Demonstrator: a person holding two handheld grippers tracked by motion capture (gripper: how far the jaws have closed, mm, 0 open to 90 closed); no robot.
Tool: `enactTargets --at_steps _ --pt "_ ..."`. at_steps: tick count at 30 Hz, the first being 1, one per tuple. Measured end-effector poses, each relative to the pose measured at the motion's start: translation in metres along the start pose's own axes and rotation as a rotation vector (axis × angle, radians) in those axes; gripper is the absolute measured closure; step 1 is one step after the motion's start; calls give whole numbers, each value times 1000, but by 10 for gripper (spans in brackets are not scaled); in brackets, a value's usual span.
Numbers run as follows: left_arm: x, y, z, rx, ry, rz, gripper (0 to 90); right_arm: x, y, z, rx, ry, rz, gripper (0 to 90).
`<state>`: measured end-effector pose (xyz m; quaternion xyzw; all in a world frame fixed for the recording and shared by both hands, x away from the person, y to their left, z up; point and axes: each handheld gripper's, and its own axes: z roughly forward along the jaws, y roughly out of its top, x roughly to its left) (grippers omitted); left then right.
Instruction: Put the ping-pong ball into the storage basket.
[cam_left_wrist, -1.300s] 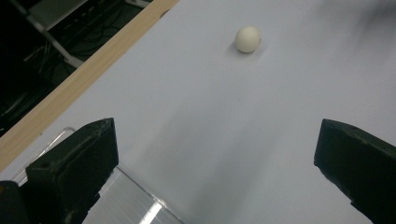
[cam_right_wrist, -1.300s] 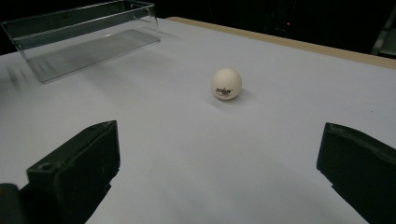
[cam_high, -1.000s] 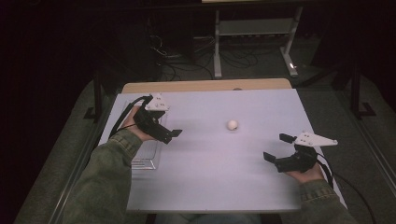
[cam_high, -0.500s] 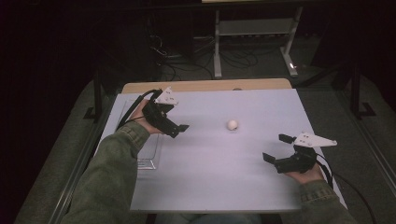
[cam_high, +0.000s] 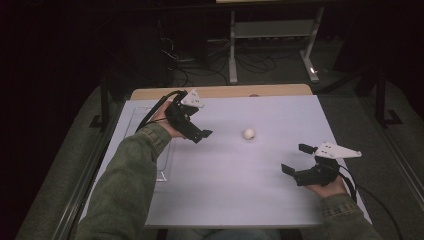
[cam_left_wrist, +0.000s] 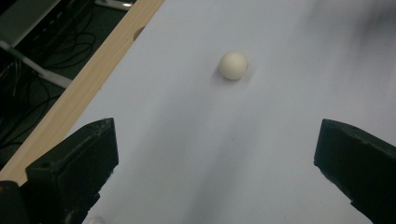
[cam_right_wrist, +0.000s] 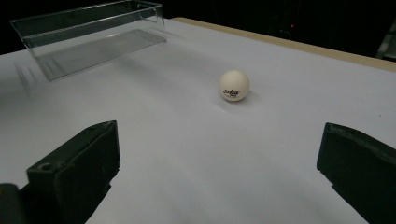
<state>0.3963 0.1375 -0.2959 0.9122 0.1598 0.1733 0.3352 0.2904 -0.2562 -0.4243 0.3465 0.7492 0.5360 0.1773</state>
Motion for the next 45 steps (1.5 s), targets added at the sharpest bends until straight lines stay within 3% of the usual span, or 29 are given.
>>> enactTargets --at_steps 22,45 --pt "-4 30 37 39 -63 80 0 1 2 -6 -61 4 4 0" --pt "-8 59 66 73 -89 152 0 4 2 -12 -86 -1 10 0"
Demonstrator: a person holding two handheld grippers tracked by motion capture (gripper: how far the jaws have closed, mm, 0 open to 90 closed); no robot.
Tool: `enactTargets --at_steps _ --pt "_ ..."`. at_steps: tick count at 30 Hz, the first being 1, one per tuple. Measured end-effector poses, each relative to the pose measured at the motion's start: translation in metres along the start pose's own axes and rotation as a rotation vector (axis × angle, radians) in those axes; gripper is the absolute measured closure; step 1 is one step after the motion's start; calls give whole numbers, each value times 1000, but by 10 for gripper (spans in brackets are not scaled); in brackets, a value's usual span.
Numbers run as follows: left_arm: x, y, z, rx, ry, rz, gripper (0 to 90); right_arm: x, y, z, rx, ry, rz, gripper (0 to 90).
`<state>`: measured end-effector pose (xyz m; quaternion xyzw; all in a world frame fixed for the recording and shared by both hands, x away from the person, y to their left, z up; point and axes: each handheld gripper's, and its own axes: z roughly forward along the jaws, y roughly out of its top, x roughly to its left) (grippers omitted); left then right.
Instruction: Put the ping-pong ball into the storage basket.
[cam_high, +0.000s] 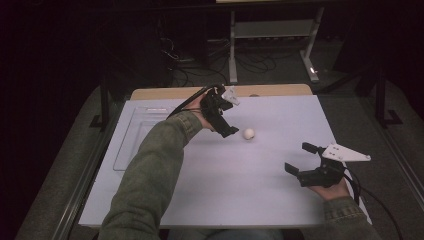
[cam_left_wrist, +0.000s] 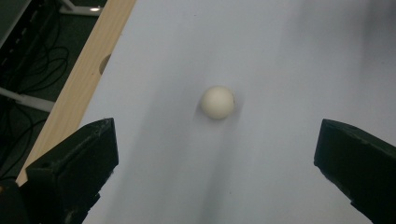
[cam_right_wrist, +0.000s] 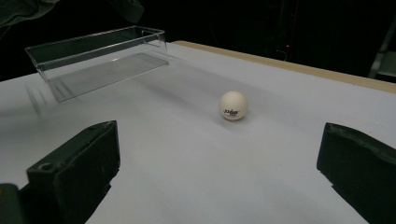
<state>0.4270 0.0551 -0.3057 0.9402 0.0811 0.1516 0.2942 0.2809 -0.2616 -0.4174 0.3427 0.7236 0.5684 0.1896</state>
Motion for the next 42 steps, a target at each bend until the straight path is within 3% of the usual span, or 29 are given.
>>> enactTargets --at_steps 7,25,38,42 --pt "2 4 11 15 -23 9 0 -1 0 0 -1 1 6 0" --pt "14 12 31 47 -35 -7 0 -2 1 1 -8 9 11 0" --pt "22 12 45 67 -25 -15 0 -2 -1 1 12 7 13 0" --pt "21 12 53 74 -44 -7 0 -3 -2 2 28 11 12 0"
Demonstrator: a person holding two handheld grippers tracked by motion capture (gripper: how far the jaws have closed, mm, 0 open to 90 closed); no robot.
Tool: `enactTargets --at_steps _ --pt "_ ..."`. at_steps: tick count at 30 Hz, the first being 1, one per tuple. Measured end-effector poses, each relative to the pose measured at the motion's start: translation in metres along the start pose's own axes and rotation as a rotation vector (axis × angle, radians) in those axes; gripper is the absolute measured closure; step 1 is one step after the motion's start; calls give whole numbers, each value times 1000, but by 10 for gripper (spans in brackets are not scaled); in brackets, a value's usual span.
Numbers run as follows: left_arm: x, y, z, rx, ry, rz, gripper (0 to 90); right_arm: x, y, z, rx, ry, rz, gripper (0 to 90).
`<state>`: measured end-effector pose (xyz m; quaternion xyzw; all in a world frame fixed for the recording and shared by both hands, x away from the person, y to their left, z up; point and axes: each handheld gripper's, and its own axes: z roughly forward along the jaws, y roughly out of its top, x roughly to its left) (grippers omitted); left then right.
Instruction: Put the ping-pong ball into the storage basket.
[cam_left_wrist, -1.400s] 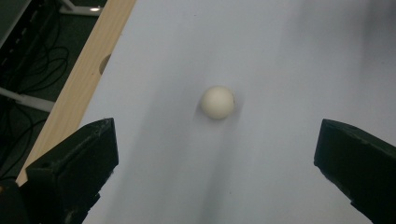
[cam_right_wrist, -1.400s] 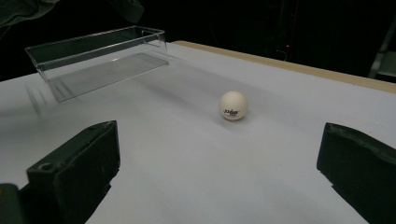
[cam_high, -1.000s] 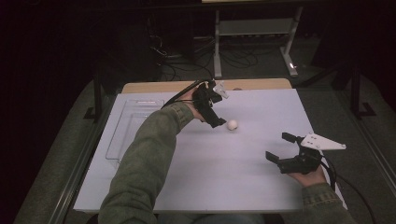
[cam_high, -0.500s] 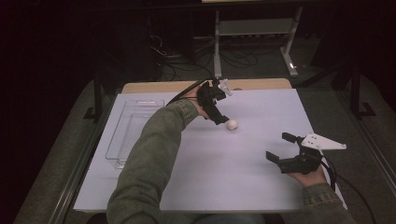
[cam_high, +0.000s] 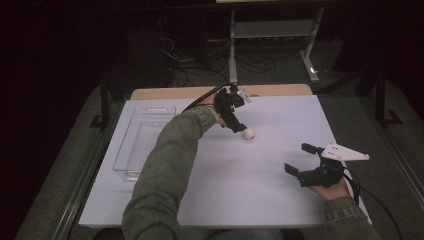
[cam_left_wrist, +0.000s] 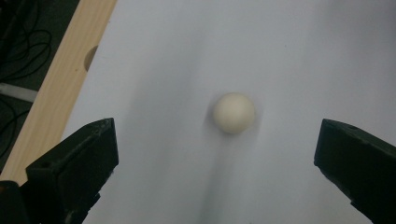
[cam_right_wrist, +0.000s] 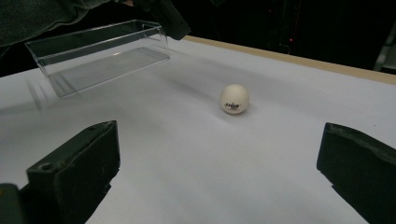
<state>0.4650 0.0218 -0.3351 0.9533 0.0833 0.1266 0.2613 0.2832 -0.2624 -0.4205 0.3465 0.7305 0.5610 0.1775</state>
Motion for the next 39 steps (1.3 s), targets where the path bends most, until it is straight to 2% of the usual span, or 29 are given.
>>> enactTargets --at_steps 5,13,16,32,39 --pt "-1 3 9 12 -9 7 0 0 0 0 -4 6 -3 0" --pt "2 1 19 20 -27 -8 0 0 0 -1 -4 9 0 0" --pt "3 0 23 25 -45 -18 0 1 0 -1 -4 10 0 0" --pt "2 -1 45 45 -80 -17 0 1 -1 0 -4 17 -1 0" --pt "3 -5 57 67 -94 -24 0 3 -2 3 16 26 -16 0"
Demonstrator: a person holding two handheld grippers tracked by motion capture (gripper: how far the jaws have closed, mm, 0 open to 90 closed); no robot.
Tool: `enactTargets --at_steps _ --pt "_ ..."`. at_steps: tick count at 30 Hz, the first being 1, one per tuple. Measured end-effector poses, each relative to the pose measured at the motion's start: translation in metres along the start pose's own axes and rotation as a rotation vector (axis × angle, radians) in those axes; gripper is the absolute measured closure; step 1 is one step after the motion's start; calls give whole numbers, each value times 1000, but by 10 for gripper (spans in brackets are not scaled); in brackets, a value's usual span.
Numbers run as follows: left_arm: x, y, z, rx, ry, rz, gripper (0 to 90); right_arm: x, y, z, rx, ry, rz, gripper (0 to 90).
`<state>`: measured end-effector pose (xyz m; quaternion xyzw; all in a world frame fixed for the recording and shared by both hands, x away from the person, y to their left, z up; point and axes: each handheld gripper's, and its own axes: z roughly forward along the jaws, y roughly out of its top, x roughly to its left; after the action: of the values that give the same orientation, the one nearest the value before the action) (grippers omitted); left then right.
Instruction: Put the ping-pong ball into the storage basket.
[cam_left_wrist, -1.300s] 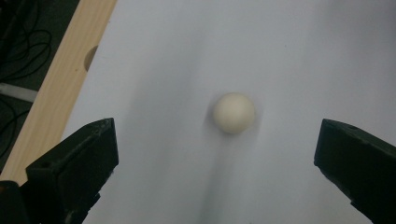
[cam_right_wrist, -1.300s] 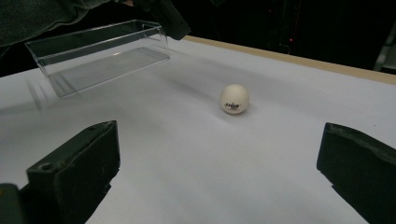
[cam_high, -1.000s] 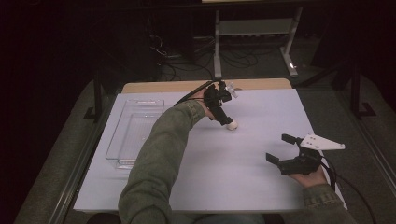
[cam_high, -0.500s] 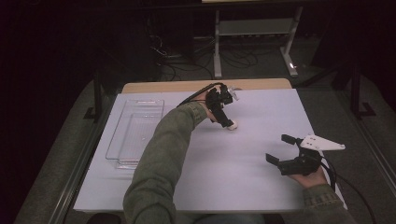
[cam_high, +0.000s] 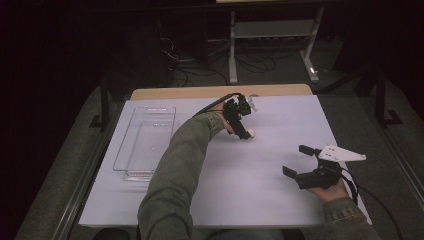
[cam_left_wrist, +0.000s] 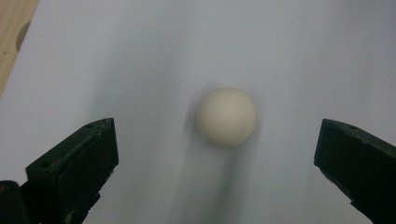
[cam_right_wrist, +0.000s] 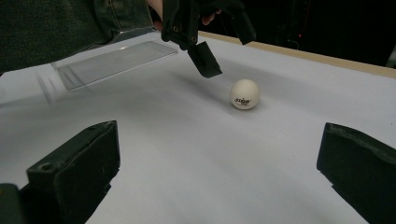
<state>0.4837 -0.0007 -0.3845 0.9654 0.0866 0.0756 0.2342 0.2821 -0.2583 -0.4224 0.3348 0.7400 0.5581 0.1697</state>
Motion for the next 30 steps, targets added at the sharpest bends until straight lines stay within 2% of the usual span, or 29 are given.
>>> enactTargets --at_steps 13,19,21,27,30 --pt "3 0 19 28 -23 -10 0 -1 1 -3 -13 -9 0 0" --pt "5 1 24 57 -68 -61 89 -2 0 -3 -13 -11 3 0" --pt "5 1 26 56 -73 -60 124 -1 0 -3 -10 -11 2 0" --pt "3 0 30 62 -56 -23 149 -2 0 -4 -14 -15 5 0" --pt "2 0 31 61 -44 -17 161 -2 0 -4 -13 -16 5 0"
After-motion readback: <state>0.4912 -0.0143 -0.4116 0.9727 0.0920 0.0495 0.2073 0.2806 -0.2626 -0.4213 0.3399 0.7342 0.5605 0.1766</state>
